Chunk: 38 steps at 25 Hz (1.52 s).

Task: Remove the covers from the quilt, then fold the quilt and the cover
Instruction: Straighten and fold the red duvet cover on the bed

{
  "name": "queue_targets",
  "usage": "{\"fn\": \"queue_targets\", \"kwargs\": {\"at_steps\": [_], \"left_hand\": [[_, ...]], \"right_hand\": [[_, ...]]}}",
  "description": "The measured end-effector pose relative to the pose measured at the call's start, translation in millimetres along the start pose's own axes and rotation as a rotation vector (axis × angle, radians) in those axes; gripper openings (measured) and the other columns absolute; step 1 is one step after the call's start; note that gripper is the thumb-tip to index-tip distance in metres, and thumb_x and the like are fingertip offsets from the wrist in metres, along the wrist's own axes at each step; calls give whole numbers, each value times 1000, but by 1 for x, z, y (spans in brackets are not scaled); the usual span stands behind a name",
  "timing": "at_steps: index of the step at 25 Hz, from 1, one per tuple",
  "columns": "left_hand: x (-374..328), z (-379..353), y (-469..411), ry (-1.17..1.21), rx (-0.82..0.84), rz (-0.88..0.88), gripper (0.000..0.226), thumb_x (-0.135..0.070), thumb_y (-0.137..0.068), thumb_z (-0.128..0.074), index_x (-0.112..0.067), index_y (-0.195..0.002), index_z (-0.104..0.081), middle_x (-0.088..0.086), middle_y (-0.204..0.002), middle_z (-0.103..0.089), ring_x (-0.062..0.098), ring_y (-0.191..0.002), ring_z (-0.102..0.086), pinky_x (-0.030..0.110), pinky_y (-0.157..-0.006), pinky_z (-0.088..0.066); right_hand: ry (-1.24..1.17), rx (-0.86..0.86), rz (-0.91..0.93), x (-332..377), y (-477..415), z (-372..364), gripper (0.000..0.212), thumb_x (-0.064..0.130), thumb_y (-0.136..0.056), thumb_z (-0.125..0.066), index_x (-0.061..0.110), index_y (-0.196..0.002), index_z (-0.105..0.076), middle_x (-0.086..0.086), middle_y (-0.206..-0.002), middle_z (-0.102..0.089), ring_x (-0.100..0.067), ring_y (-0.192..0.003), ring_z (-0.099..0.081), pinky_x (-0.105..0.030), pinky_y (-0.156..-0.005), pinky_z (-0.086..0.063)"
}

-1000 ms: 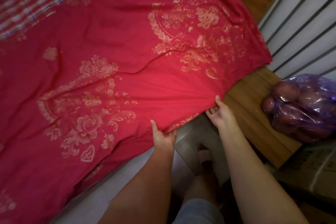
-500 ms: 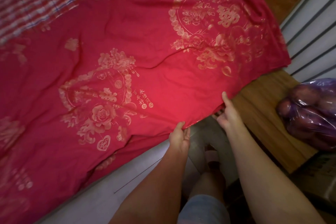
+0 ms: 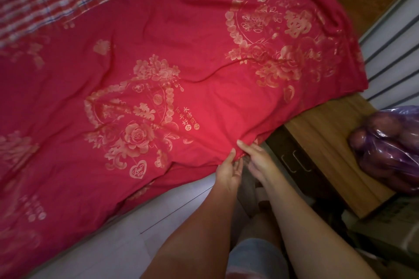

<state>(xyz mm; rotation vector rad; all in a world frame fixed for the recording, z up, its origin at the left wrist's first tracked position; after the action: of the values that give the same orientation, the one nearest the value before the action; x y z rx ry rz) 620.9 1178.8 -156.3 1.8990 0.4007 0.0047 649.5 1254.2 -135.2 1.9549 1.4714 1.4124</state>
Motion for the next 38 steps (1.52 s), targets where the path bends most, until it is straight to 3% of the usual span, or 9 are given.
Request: {"fn": "queue_targets", "kwargs": {"at_steps": [7, 11, 13, 17, 21, 26, 29, 32, 38], "left_hand": [[-89, 30, 16, 440, 111, -74, 66, -57, -81, -60, -19, -134, -47, 15, -134, -52, 37, -128, -45, 58, -106, -33], [-140, 79, 46, 665, 142, -228, 85, -69, -77, -53, -16, -141, -37, 15, -140, -45, 37, -131, -40, 55, -111, -26], [-156, 103, 59, 695, 117, -321, 77, -68, -81, -50, -16, -138, -42, 11, -132, -52, 33, -126, -46, 52, -108, -32], [-159, 143, 56, 486, -31, -272, 44, -38, -92, -55, -16, -130, -53, 8, -95, -71, 26, -98, -62, 48, -92, -46], [-151, 175, 53, 200, -332, -315, 45, -21, -87, -67, -2, -125, -54, 7, -80, -70, 22, -85, -67, 38, -83, -53], [-145, 170, 49, 251, -158, -208, 33, 2, -87, -58, -5, -119, -59, 10, -65, -71, 20, -57, -69, 37, -52, -58], [-148, 168, 58, 289, -94, -186, 26, 8, -88, -52, -5, -110, -58, 12, -67, -71, 24, -67, -68, 36, -51, -58], [-151, 170, 64, 290, -76, -167, 22, 9, -88, -47, -2, -106, -56, 14, -64, -70, 25, -74, -65, 35, -51, -58], [-203, 195, 73, 557, 33, -305, 27, -30, -94, -51, -12, -113, -60, 14, -108, -66, 31, -107, -57, 51, -107, -35]], "right_hand": [[-363, -145, 117, 5, 4, -4, 11, 1, -90, -54, 9, -95, -60, -3, -73, -74, -10, -68, -71, -26, -58, -58], [-448, -39, 152, 12, 8, -19, 72, 7, -28, -93, 9, -93, -62, -8, -77, -74, -16, -69, -72, -38, -63, -59], [-462, -32, 182, 15, 5, -17, 76, 10, -25, -94, 8, -94, -62, -10, -78, -74, -18, -70, -72, -41, -75, -57], [-456, -168, 157, 9, 2, -19, 15, 20, -88, -58, 12, -100, -60, -4, -94, -71, -17, -87, -65, -44, -107, -38], [-344, -197, 98, -16, 1, -29, 45, 43, -85, -62, 18, -123, -57, -4, -115, -68, -19, -106, -62, -45, -103, -42], [-177, -188, -121, -83, 17, -62, 22, 33, -79, -70, 24, -96, -61, 0, -84, -73, -14, -67, -71, -41, -66, -58], [-54, -125, -354, -131, 27, -99, 58, 32, -57, -87, 13, -106, -61, -11, -93, -72, -26, -88, -68, -50, -79, -56], [-5, -57, -459, -157, 36, -126, 36, 26, -81, -71, 5, -108, -59, -15, -92, -70, -27, -87, -66, -45, -76, -54], [-53, 2, -290, -141, 40, -126, 66, 2, -43, -82, 9, -105, -59, -12, -76, -73, -20, -66, -72, -40, -59, -59]]}}
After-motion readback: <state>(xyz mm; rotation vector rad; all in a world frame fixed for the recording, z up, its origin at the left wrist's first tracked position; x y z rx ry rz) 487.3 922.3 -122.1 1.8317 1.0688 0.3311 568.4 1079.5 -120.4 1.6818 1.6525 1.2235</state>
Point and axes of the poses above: each hand's wrist, its own y-axis away from the middle knuckle, its own z-axis out of the back of the hand, x = y × z, the point moved 6 cm from there along -y, towards the middle knuckle
